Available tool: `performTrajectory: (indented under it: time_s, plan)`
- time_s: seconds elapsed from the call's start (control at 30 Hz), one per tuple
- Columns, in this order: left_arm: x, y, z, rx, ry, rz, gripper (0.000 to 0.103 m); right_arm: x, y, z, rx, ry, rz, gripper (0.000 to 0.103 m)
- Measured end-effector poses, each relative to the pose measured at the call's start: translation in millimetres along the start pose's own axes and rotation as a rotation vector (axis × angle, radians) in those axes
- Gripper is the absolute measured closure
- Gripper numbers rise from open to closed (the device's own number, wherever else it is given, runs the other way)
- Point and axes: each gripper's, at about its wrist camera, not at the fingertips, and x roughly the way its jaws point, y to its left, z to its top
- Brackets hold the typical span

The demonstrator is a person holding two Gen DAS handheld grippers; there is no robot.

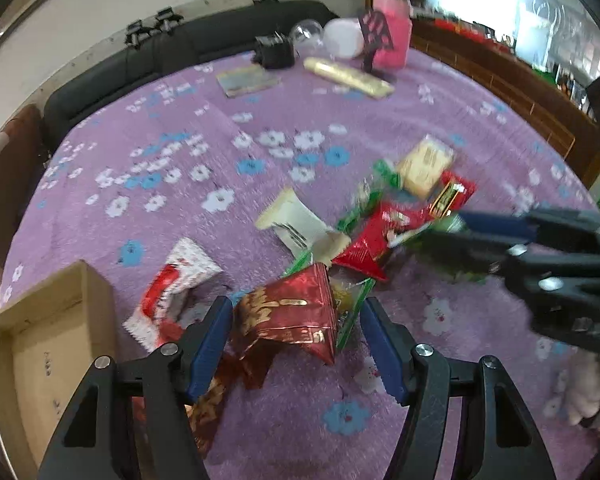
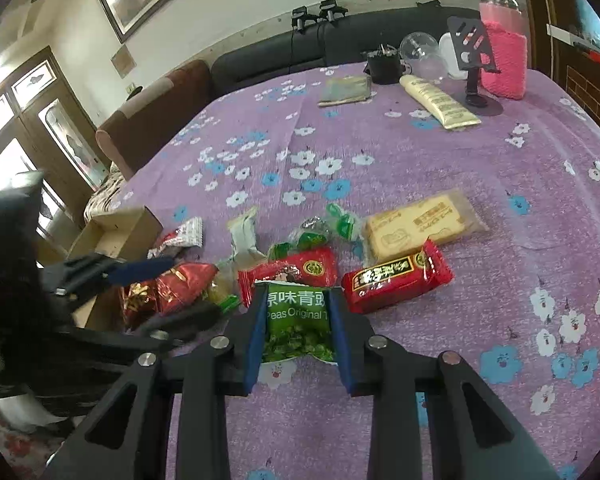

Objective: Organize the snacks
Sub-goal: 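Grasp the red gold-lettered bag with the left tool while the right tool grasps another green pea bag, then carry both bags over the box and open both tools to release them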

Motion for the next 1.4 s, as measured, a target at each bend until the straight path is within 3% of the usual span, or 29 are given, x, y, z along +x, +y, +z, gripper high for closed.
performTrajectory:
  time_s: [0.03,0.07,0.23,0.63,0.77,0.87,1.13,1.4]
  plan:
    - [1.8,-2.2,-0.1,0.004,0.000,-0.001,0.055,-1.2,0.2,0.2,-0.001,-0.003,0.003,0.074]
    - [2.8,-3.7,-0.1,0.003,0.009,-0.009,0.060,-2.0,0.3,0.3,-0.001,-0.004,0.007,0.074]
    - [-6.7,-4.2,-1.8,-0.028,-0.021,0.001,0.068,-4.0,0.4,0.0,0.004,-0.004,0.015,0.074]
    - [-81.6,21.0,-24.2,-0.178,-0.198,-0.075,0.069,-15.0,-6.7,2.4,0.043,-0.055,0.032,0.074]
    - [-112.8,43.7,-39.5,-0.244,-0.252,-0.047,0.069,-16.5,-4.2,1.8,0.033,-0.071,0.050,0.074]
    - [-132.2,67.4,-55.2,-0.299,-0.274,0.023,0.069,-16.9,0.2,-0.2,0.019,-0.079,0.059,0.074]
    - [-158.0,132.9,-110.5,-0.442,-0.269,0.130,0.069,-21.6,27.7,-2.5,-0.014,-0.073,0.126,0.074]
    - [-149.3,169.3,-136.9,-0.514,-0.221,0.170,0.068,-9.1,99.1,-6.8,-0.065,0.024,0.255,0.074]
